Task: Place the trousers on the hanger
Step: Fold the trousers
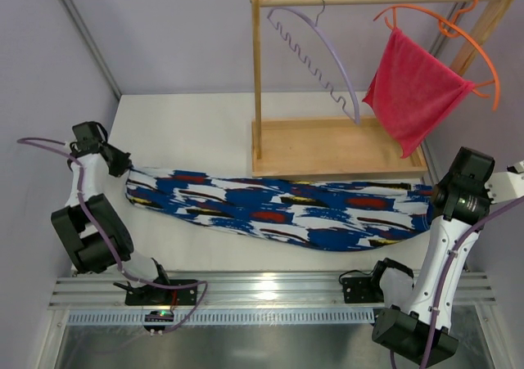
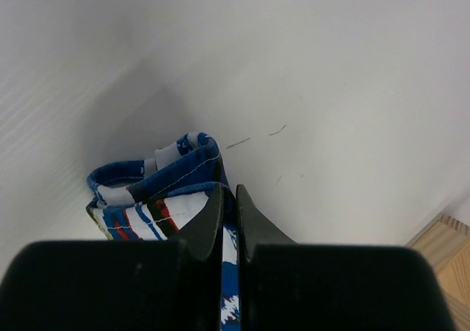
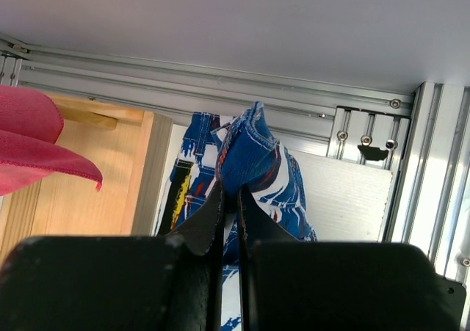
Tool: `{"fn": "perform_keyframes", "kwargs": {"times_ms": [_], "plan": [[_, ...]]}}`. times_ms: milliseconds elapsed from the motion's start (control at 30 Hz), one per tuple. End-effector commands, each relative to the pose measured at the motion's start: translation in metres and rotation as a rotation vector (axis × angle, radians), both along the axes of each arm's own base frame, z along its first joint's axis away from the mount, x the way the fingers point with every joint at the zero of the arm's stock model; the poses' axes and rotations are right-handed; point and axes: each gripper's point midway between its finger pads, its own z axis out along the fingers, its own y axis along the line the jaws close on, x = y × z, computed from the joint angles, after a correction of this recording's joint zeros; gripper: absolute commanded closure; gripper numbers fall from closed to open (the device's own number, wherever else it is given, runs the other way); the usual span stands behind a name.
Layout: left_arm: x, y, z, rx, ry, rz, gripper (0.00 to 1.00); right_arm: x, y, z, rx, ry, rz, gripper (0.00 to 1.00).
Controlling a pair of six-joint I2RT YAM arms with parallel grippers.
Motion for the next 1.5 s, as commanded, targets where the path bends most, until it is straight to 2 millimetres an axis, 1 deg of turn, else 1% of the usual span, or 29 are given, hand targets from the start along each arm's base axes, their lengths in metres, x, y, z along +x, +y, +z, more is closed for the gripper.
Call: {"fn": "perform_keyframes", "kwargs": {"times_ms": [0,67,100,167,200,300,400,433,500,533,567,633,700,933,967,1033,1067,1100,1133,1167,1200,1233,1267,1300,1333,1367,1433,1467], "plan": [[0.0,0.026,0.03,0.122,-0.011,0.091,1.0,0.002,-0.018,0.03,-0.105,-0.066,-0.056,0.96],[-0.009,0.028,0.034,0.142,0.003,0.108,1.0,0.002,-0.019,0.033,-0.106,-0.069,-0.064,0.96],[-0.007,0.026,0.045,0.149,-0.045,0.101,1.0,0.001,-0.019,0.032,-0.104,-0.066,-0.072,0.96],[0.003,0.019,0.06,0.139,-0.15,0.074,1.0,-0.001,-0.021,0.035,-0.116,-0.065,-0.087,0.96],[0.011,0.013,0.073,0.133,-0.251,0.048,0.99,-0.001,-0.021,0.038,-0.125,-0.075,-0.087,0.97],[0.021,-0.001,0.093,0.085,-0.344,0.006,0.99,-0.001,-0.021,0.043,-0.132,-0.079,-0.076,0.96],[0.016,0.003,0.098,0.084,-0.29,0.033,1.0,-0.005,-0.021,0.051,-0.146,-0.08,-0.085,0.96],[0.01,0.007,0.101,0.089,-0.233,0.049,1.0,-0.006,-0.021,0.054,-0.153,-0.083,-0.086,0.96],[0.003,0.012,0.105,0.12,-0.184,0.056,1.0,-0.011,-0.021,0.06,-0.166,-0.087,-0.096,0.96],[-0.003,0.012,0.109,0.125,-0.157,0.056,0.99,-0.012,-0.021,0.061,-0.17,-0.086,-0.097,0.96],[-0.012,0.023,0.111,0.175,-0.123,0.101,1.0,-0.014,-0.021,0.063,-0.174,-0.089,-0.101,0.96],[-0.02,0.027,0.114,0.211,-0.102,0.111,1.0,-0.016,-0.02,0.063,-0.175,-0.078,-0.099,0.96],[-0.025,0.027,0.122,0.235,-0.115,0.108,0.99,-0.018,-0.02,0.063,-0.174,-0.066,-0.101,0.96],[-0.046,0.031,0.133,0.298,-0.062,0.114,1.0,-0.032,-0.022,0.065,-0.204,-0.019,-0.13,0.96],[-0.047,0.03,0.129,0.293,-0.053,0.114,0.99,-0.032,-0.022,0.06,-0.2,-0.006,-0.126,0.96],[-0.037,0.026,0.127,0.268,-0.104,0.099,1.0,-0.03,-0.021,0.054,-0.192,-0.002,-0.114,0.96],[-0.03,0.022,0.125,0.241,-0.132,0.088,1.0,-0.029,-0.021,0.044,-0.18,0.018,-0.106,0.96],[-0.018,0.019,0.123,0.223,-0.184,0.066,1.0,-0.025,-0.021,0.04,-0.178,0.014,-0.099,0.96],[-0.006,0.007,0.118,0.164,-0.212,0.01,0.99,-0.022,-0.021,0.035,-0.171,0.017,-0.085,0.96],[0.001,0.002,0.116,0.136,-0.231,-0.018,0.99,-0.015,-0.018,0.023,-0.146,0.019,-0.051,0.96],[0.01,0.001,0.114,0.111,-0.246,-0.031,1.0,-0.011,-0.017,0.017,-0.134,0.02,-0.039,0.96],[0.022,-0.005,0.107,0.062,-0.259,-0.065,1.0,-0.008,-0.017,0.009,-0.118,0.03,-0.031,0.96],[0.03,-0.008,0.102,0.034,-0.268,-0.075,1.0,-0.006,-0.016,-0.004,-0.097,0.047,-0.022,0.96],[0.035,-0.01,0.095,0.007,-0.265,-0.077,1.0,-0.002,-0.016,-0.008,-0.088,0.045,-0.014,0.96],[0.038,-0.012,0.073,-0.04,-0.209,-0.07,1.0,0.0,-0.016,-0.015,-0.073,0.053,-0.017,0.96],[0.033,-0.008,0.058,-0.035,-0.137,-0.049,0.99,0.002,-0.017,-0.026,-0.054,0.081,-0.014,0.96],[0.019,0.005,0.032,0.003,0.032,-0.007,1.0,0.007,-0.018,-0.037,-0.029,0.115,-0.01,0.96],[0.003,0.017,0.005,0.039,0.161,0.032,1.0,0.011,-0.02,-0.047,-0.006,0.155,-0.011,0.96]]}}
